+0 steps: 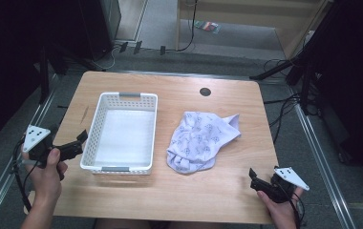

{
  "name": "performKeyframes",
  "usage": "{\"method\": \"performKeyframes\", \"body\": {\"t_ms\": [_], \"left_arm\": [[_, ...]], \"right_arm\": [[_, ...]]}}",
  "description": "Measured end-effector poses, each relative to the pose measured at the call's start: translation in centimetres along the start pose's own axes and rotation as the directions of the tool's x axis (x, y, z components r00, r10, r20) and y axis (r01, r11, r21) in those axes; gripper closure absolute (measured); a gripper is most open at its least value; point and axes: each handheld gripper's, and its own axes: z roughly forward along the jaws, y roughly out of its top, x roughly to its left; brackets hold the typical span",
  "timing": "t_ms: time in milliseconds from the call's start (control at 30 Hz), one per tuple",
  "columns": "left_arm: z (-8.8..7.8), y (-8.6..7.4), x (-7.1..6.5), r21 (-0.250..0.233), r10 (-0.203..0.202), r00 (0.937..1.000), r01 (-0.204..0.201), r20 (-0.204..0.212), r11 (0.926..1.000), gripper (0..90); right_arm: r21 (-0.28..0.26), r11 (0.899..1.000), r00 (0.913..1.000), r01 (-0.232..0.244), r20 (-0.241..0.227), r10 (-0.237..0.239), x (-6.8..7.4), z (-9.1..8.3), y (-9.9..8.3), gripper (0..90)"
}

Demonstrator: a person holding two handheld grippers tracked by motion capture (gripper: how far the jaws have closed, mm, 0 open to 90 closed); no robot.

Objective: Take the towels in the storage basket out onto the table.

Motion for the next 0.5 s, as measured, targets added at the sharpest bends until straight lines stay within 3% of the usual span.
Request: {"method": "performKeyframes", "body": {"t_ms": [200, 367, 500], "left_arm": [[-1.1, -2.3, 1.9, 0.001, 0.007, 0.9995, -0.007, -0.030, 1.0000, 0.0], [-1.5, -4.5, 3.3, 0.020, -0.066, 0.9969, 0.067, -0.043, 0.9976, 0.0], [-1.6, -5.8, 3.9, 0.038, -0.081, 0.9956, 0.083, -0.047, 0.9959, 0.0]], "right_arm": [[-0.004, 1.000, 0.9998, 0.020, -0.008, -0.020, 0.2, 0.0, 0.0, 4.2], [-0.008, 0.999, 0.9990, 0.040, -0.019, -0.041, 0.2, -0.1, 0.0, 3.4], [-0.007, 0.997, 0.9968, 0.075, -0.027, -0.075, 0.4, -0.1, -0.1, 2.9]]}}
